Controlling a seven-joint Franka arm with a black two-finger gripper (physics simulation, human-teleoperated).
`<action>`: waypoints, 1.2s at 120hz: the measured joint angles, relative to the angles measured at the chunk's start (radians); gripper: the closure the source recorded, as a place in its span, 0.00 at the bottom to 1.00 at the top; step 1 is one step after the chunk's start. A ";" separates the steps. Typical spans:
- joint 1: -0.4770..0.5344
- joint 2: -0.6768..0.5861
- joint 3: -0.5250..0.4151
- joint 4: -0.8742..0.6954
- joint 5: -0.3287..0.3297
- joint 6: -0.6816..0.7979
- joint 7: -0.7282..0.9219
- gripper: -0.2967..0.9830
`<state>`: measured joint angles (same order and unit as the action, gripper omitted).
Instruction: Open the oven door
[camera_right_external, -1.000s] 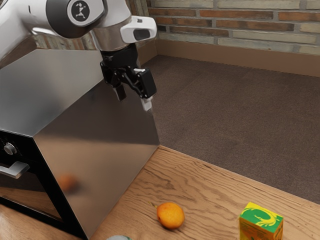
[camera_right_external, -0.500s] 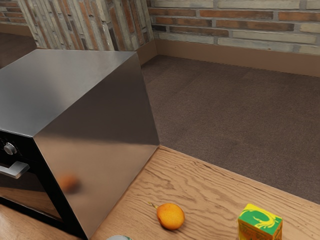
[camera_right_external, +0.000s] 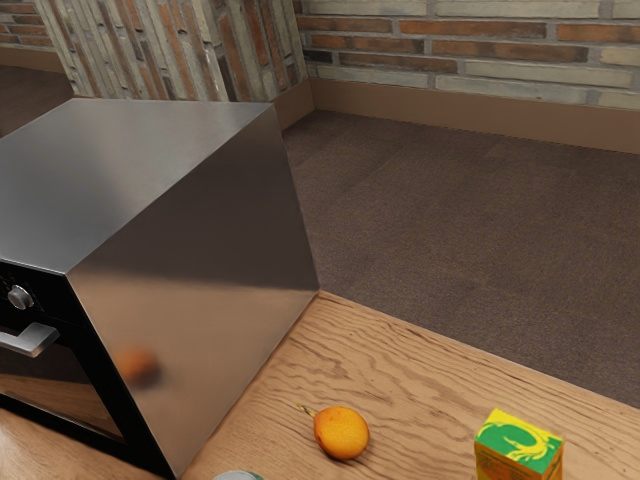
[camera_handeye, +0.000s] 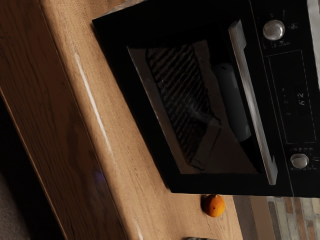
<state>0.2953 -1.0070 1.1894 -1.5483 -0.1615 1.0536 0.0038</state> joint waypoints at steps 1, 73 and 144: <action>-0.001 0.002 0.004 0.002 -0.002 0.003 0.000 0.23; 0.293 0.154 -0.276 -0.337 -0.155 0.508 -0.096 0.23; 0.430 0.156 -0.553 -0.463 -0.053 0.597 -0.362 0.23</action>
<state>0.7258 -0.8510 0.6359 -2.0118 -0.2142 1.6508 -0.3587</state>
